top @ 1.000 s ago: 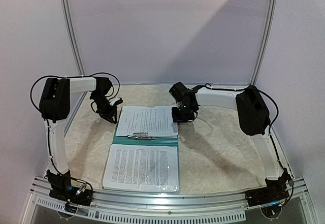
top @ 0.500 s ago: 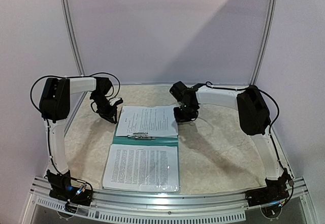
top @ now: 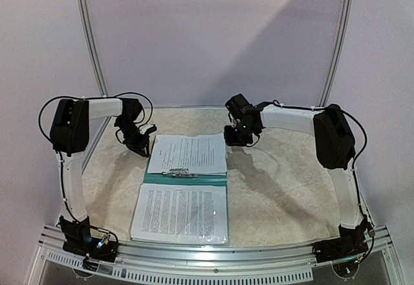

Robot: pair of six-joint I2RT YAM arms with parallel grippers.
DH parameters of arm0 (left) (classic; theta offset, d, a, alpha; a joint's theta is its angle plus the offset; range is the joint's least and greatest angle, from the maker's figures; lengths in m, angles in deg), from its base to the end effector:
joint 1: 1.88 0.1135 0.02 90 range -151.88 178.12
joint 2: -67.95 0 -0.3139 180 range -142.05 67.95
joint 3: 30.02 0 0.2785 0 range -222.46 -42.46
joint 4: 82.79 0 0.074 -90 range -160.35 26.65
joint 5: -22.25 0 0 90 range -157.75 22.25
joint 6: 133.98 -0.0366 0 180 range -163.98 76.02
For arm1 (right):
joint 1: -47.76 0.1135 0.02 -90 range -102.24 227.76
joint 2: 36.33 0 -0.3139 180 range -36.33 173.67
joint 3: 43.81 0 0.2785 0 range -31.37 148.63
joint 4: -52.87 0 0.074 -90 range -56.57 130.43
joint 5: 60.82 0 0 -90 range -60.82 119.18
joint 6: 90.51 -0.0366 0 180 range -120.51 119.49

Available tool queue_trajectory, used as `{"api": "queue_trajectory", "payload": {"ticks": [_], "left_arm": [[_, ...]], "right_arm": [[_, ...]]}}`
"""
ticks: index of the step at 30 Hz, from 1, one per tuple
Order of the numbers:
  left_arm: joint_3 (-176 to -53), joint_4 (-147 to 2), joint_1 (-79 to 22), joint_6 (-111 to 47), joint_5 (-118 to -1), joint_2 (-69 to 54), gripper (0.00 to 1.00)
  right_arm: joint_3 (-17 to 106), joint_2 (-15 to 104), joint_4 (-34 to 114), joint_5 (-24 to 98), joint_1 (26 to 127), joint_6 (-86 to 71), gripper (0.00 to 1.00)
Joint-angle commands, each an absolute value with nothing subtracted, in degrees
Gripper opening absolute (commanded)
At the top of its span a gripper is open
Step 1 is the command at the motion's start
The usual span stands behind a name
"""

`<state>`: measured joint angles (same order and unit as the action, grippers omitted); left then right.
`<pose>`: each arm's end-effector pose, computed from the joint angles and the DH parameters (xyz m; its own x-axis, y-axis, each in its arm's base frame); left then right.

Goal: Put the files into the folder
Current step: Place the file on the spring clip of the folder.

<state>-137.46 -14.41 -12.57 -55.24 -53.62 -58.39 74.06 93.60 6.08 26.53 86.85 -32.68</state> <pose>0.4648 -0.0968 0.1668 -0.9253 0.3674 -0.0942 0.3792 0.8963 -0.2299 0.4287 0.3461 0.2014 -0.8877 -0.0359 -0.4589 -0.1638 0.9564 0.2419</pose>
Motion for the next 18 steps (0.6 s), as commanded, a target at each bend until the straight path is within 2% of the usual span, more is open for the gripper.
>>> {"api": "queue_trajectory", "payload": {"ticks": [1,5,18], "left_arm": [[-137.6,-15.6,-12.4,-54.6,-52.5,-60.1,0.22],[-137.7,-15.7,-12.4,-54.3,-52.1,-60.5,0.22],[-137.3,-15.6,-12.4,-54.4,-51.5,-60.8,0.22]], "right_arm": [[73.6,94.9,9.2,31.3,86.7,-34.6,0.20],[73.6,96.4,9.2,32.6,86.7,-34.6,0.16],[73.1,98.6,8.6,32.8,86.7,-33.7,0.13]]}}
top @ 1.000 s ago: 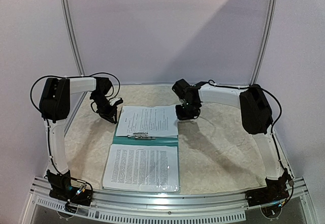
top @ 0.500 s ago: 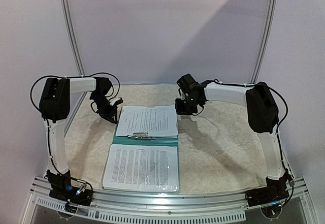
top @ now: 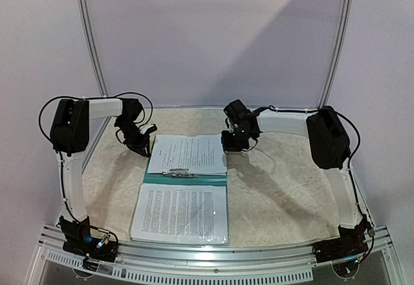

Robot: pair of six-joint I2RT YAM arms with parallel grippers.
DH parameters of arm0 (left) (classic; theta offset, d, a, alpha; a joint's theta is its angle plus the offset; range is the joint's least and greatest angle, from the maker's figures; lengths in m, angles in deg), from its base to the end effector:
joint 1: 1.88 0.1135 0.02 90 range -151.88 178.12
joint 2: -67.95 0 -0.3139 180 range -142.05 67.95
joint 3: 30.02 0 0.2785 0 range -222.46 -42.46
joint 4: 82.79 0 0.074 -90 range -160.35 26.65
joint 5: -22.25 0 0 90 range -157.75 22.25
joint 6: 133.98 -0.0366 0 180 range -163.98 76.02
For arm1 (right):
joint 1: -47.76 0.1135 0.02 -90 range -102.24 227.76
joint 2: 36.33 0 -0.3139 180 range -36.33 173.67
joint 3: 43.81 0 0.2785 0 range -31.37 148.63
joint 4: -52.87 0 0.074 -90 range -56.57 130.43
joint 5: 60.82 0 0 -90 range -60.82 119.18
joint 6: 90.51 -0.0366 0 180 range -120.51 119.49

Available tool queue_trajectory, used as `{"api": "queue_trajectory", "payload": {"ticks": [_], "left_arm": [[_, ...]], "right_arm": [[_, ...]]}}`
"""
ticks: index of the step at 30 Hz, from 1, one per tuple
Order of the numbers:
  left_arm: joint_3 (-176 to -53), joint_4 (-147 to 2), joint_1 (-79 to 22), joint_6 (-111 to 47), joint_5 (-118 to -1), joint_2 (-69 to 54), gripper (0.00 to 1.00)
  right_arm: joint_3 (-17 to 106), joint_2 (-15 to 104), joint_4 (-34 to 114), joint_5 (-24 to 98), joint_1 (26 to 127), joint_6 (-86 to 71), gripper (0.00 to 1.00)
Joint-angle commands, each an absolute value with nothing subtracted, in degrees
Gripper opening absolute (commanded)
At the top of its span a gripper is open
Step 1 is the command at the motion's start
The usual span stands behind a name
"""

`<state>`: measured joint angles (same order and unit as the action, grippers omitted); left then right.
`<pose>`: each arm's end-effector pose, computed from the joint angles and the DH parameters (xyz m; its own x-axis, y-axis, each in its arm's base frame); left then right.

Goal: Put the files into the folder
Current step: Place the file on the spring clip of the folder.

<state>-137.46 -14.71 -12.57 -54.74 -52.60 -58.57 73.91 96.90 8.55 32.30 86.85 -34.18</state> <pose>0.4654 -0.0976 0.1655 -0.9284 0.3586 -0.0974 0.3716 0.8949 -0.2472 0.4325 0.3540 0.1722 -0.9193 -0.0336 -0.3922 -0.1696 0.9329 0.3178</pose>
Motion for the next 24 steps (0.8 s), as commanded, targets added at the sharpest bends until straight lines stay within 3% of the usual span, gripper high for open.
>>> {"api": "queue_trajectory", "payload": {"ticks": [1,24], "left_arm": [[-137.3,-15.6,-12.5,-54.4,-51.5,-60.8,0.22],[-133.6,-16.1,-12.9,-54.2,-50.7,-58.7,0.16]], "right_arm": [[72.9,98.8,8.7,33.1,86.8,-33.6,0.13],[73.1,99.1,8.5,35.2,88.1,-30.5,0.07]]}}
